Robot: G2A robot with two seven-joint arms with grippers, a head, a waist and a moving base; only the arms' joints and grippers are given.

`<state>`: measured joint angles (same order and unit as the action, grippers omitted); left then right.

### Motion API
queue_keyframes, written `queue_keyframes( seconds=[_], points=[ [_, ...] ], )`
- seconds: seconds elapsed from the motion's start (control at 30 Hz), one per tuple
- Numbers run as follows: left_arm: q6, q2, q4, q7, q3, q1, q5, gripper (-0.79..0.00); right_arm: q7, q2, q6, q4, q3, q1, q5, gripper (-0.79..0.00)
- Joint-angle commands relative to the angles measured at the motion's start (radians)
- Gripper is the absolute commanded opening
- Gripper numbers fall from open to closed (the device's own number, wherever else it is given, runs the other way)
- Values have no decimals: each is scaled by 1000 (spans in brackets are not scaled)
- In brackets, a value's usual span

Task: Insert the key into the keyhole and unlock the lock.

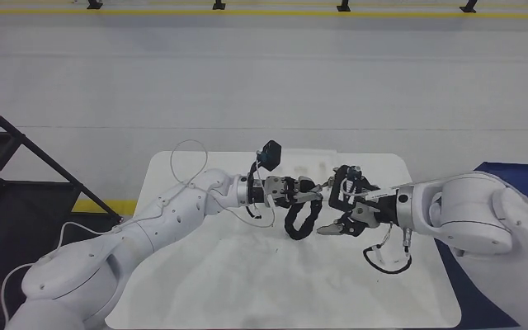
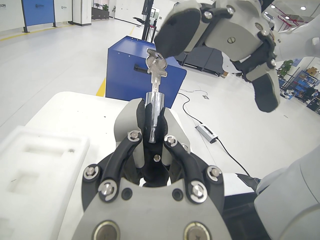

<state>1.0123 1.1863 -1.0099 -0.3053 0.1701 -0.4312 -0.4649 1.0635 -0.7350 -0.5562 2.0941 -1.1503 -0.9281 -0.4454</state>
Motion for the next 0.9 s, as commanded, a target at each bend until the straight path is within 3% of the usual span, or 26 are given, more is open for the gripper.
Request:
queue_keyframes(
  seconds=[0.0,0.23,0.33,0.43,0.57,0.7,0.87],
  points=[
    [0,-3,-2,2,0,0,-4,-785,7,1,-19,-4,0,6,-37,0],
    [0,-23,-29,64,0,2,0,-785,11,1,-62,18,22,11,-194,0],
    [0,-32,-43,86,0,3,18,-785,2,1,-75,33,32,9,-250,-228],
    [0,-39,-60,111,0,1,40,-785,-2,0,-80,48,44,5,-301,-400],
    [0,-46,-75,141,0,2,66,-785,-5,-2,-79,67,64,3,-371,-483],
    [0,-52,-84,164,0,3,84,-785,-6,-5,-62,81,78,1,-437,-677],
    [0,-55,-91,187,0,5,103,-785,-3,-9,-49,83,93,4,-489,-733]
  ],
)
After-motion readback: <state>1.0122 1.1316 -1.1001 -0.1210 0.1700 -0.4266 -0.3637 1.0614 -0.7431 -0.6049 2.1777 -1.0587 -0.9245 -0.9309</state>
